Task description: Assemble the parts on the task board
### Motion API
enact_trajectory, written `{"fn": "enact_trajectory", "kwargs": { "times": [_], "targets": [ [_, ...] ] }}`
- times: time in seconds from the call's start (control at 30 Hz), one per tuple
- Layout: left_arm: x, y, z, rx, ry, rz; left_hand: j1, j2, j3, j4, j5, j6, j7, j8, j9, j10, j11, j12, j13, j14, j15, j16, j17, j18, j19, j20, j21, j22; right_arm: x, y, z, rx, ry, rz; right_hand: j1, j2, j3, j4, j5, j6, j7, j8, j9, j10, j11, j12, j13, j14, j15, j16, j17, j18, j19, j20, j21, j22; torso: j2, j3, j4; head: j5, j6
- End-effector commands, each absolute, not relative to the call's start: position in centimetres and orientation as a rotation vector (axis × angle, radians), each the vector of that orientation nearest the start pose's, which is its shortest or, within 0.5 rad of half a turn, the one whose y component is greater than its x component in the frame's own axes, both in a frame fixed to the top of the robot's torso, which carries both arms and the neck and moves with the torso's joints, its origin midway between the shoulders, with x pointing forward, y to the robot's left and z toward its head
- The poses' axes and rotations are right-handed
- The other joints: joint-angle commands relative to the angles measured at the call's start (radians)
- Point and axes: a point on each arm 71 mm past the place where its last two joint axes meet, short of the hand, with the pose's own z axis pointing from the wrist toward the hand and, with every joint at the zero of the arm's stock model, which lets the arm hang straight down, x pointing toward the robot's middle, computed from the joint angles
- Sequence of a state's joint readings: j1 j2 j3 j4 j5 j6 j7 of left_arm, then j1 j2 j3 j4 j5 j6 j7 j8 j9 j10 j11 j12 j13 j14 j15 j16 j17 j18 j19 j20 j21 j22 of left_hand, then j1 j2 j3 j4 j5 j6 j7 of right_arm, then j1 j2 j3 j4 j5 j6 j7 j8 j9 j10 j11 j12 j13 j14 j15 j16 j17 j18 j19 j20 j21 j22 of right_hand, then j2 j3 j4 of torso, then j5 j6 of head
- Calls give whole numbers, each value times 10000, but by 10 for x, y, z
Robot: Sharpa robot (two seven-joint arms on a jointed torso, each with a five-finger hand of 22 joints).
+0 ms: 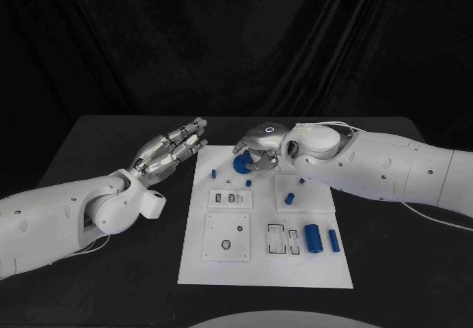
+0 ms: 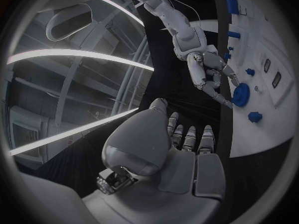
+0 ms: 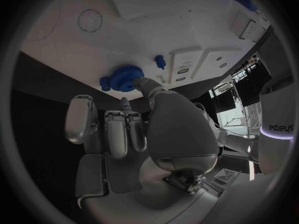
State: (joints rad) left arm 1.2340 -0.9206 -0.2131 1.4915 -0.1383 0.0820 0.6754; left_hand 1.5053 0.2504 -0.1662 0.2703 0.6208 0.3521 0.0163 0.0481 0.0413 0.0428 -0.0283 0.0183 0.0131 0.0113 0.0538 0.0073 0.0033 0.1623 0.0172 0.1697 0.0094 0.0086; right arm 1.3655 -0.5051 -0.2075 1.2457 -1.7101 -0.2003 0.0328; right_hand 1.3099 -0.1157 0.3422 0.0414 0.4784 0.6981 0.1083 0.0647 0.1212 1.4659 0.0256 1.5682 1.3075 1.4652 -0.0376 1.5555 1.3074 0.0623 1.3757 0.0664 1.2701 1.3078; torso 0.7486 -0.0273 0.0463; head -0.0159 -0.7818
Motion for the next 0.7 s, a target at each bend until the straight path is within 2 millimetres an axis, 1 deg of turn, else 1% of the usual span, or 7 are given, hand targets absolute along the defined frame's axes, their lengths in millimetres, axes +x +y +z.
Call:
{"fn": "enact_trajectory", "kwargs": {
  "times": [0.03,0.27,0.33,0.43,0.53,0.6,0.7],
  "targets": [
    [461,238,-203,-7830,14867,-18968,111,17,53,-20,42,-59,-18,21,-1,-5,46,-26,-13,-24,70,-10,9,177,23,64,66,10,524,-96,-174,-7326,15591,5710,-96,-37,16,-34,-25,-143,-35,-67,-39,1049,-99,26,2633,937,-65,-37,2348,203,-73,24,-46,690,-1,-6,-3,18,15],
    [460,241,-203,-7862,14861,-18907,118,16,62,-27,49,-47,-16,23,0,-4,48,-25,-12,-23,72,-10,9,176,24,67,67,11,520,-106,-168,-7175,15277,5827,-90,-36,18,-53,-62,-59,-58,-41,-35,1049,-121,26,2633,928,-81,-54,2326,209,-83,11,-74,678,-3,-4,0,49,35],
    [460,241,-203,-7867,14856,-18899,118,16,62,-27,49,-47,-16,23,0,-4,48,-25,-12,-23,72,-10,9,176,24,67,67,11,518,-112,-165,-7109,15147,5842,-101,-20,-2,-83,-379,37,-83,5,-48,1049,-152,26,2633,927,-116,-60,2322,208,-72,-25,-103,679,-10,-3,-4,55,41],
    [460,242,-203,-7880,14854,-18870,126,14,70,-35,59,-45,-14,24,1,1,52,-24,-11,-22,75,-9,10,176,28,70,69,12,516,-120,-159,-7022,15053,5787,-144,34,-19,-68,-553,400,-91,82,-8,1049,-162,26,2633,943,-129,-38,2357,195,-29,-43,-81,709,-17,-2,-7,72,35],
    [460,243,-203,-7895,14857,-18836,132,11,76,-42,66,-30,-11,27,3,8,54,-21,-9,-18,76,-6,12,176,31,72,72,13,516,-127,-156,-6970,15110,5671,-185,72,-30,-40,-640,462,-97,94,-7,1049,-167,26,2633,947,-132,-33,2366,195,-27,-48,-93,709,-26,-5,-18,54,42],
    [460,243,-203,-7896,14857,-18828,132,11,76,-42,66,-30,-11,27,3,8,54,-21,-9,-18,76,-6,12,176,31,72,72,13,516,-131,-155,-6958,15190,5594,-200,86,-35,-30,-670,345,-97,78,-31,1049,-167,26,2633,941,-133,-44,2351,196,-29,-50,-103,707,-28,-8,-21,22,53],
    [461,243,-203,-7887,14858,-18840,139,5,83,-51,73,-24,-6,30,4,9,60,-20,-8,-17,78,-6,12,177,33,75,73,14,517,-135,-156,-6996,15451,5441,-158,146,3,-61,-633,-14,-94,2,-113,1049,-170,26,2633,947,-135,-35,2366,194,-22,-55,-112,714,-34,-18,-30,42,56]
  ]
}}
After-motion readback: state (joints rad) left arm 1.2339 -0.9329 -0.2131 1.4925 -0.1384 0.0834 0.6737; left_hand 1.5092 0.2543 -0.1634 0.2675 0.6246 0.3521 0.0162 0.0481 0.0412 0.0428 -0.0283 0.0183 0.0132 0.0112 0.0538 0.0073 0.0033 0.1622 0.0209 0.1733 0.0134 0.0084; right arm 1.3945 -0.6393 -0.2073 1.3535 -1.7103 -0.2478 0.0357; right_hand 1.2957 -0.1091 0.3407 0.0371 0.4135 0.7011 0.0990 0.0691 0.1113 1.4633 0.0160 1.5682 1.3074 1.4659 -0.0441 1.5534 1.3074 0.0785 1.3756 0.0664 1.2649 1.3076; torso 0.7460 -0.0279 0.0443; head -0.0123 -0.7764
